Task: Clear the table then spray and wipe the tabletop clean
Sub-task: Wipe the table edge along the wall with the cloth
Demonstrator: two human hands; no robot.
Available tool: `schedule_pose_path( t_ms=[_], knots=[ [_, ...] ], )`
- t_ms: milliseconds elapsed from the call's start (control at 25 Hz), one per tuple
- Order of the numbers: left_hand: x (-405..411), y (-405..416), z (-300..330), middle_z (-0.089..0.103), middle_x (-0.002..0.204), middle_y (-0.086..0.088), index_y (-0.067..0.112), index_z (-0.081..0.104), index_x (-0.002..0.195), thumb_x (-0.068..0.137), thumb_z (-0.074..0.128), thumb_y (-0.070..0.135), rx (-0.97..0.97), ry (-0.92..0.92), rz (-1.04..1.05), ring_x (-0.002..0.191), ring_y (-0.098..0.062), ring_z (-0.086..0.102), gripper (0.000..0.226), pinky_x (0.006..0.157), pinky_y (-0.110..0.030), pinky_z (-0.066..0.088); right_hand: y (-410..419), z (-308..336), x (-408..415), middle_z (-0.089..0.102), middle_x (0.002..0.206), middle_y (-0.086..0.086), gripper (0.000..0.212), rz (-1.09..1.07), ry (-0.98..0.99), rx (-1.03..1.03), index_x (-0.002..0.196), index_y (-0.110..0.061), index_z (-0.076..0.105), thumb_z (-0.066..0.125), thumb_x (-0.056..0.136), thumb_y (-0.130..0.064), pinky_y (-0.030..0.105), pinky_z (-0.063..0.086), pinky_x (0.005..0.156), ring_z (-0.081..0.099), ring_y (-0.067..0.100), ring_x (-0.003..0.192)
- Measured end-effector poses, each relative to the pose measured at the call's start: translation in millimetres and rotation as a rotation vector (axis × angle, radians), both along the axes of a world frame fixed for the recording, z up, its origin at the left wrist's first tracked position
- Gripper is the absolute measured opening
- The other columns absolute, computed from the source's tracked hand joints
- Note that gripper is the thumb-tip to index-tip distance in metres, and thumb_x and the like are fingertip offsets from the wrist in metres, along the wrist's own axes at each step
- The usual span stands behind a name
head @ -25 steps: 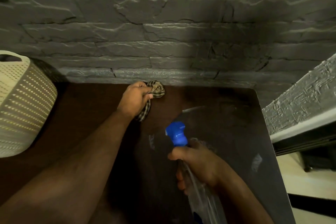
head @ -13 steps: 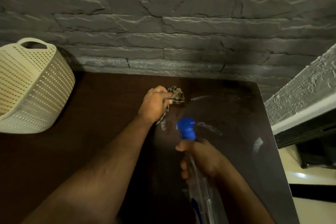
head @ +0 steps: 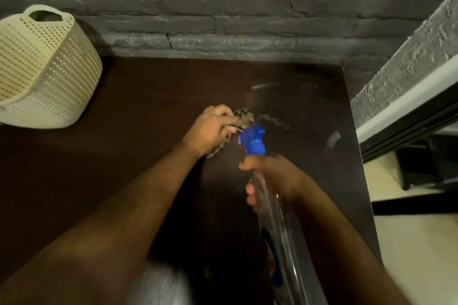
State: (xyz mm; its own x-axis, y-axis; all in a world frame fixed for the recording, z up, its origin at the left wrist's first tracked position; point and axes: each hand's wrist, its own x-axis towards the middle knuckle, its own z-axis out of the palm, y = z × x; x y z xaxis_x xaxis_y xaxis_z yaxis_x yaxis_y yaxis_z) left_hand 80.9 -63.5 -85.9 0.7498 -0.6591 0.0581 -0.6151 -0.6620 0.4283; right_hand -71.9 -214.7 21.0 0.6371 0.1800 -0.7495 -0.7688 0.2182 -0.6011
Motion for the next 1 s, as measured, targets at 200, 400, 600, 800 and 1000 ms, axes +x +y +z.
schedule_pose_path(
  t_ms=[200,400,600,800,1000],
  knots=[
    [48,16,8,0.059,0.115,-0.012,0.006,0.067,0.112,0.087,0.066,0.015,-0.048,0.081,0.494,0.105,-0.028,0.058,0.026,0.093,-0.027,0.044,-4,-5,-11,0.054,0.068,0.011,0.029,0.023,-0.025,-0.065,0.111,-0.012,0.052,0.062,0.085,-0.019,0.024,0.05,0.044,0.056,0.02,0.053],
    [-20,28,-9,0.06,0.107,-0.004,0.018,0.07,0.108,0.086,0.06,0.027,-0.062,-0.052,-0.143,0.097,-0.019,0.051,0.027,0.086,-0.028,0.037,8,-15,-13,0.05,0.065,0.013,0.016,-0.039,-0.057,-0.043,0.096,-0.011,0.051,0.06,0.084,-0.016,0.026,0.048,0.043,0.053,0.019,0.045],
    [53,11,10,0.06,0.111,-0.014,0.007,0.07,0.11,0.086,0.067,0.015,-0.06,-0.008,0.277,0.101,-0.033,0.057,0.026,0.089,-0.03,0.042,19,-20,-12,0.055,0.058,0.009,0.024,-0.06,-0.072,-0.116,0.102,-0.009,0.052,0.06,0.083,-0.022,0.028,0.049,0.046,0.055,0.022,0.045],
    [-43,48,-2,0.06,0.109,-0.003,0.021,0.07,0.104,0.087,0.062,0.023,-0.068,-0.012,-0.261,0.096,-0.022,0.054,0.02,0.087,-0.034,0.041,25,-7,-30,0.056,0.055,0.011,0.021,-0.103,-0.069,-0.1,0.098,-0.008,0.053,0.061,0.082,-0.018,0.032,0.049,0.048,0.055,0.024,0.045],
    [35,27,9,0.06,0.111,-0.011,0.01,0.07,0.11,0.087,0.066,0.017,-0.032,-0.019,0.291,0.103,-0.032,0.055,0.025,0.091,-0.034,0.044,30,-11,-47,0.058,0.062,0.013,0.025,-0.077,-0.059,-0.132,0.105,-0.01,0.052,0.06,0.084,-0.02,0.035,0.05,0.053,0.057,0.026,0.05]
  ],
)
